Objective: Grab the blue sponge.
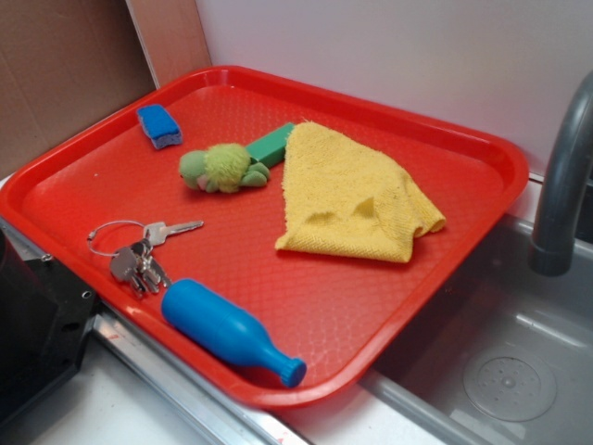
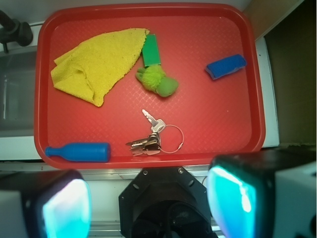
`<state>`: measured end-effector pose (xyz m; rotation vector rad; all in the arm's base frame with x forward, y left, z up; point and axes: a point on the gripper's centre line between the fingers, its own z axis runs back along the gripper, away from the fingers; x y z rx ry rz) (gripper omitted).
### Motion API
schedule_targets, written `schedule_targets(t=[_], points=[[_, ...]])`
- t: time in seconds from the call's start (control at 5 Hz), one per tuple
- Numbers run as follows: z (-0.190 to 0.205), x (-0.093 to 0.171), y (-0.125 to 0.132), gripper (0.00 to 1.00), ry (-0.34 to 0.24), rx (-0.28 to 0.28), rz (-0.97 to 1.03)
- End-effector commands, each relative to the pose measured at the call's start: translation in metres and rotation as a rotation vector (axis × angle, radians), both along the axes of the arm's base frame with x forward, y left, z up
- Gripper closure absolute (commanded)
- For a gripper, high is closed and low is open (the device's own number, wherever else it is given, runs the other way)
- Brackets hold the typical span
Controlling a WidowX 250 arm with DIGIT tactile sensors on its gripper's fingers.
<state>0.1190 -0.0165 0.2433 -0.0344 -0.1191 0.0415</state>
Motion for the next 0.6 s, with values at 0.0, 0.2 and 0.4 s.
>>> schedule_targets(t=[0.0, 0.2, 0.4], points=[[0.0, 0.0, 0.0, 0.0, 0.0, 0.0, 0.0], [-0.05, 0.047, 0.05, 0.0, 0.155, 0.049, 0.244], [-0.092, 0.079, 0.111, 0.0, -0.001, 0.02, 0.492]])
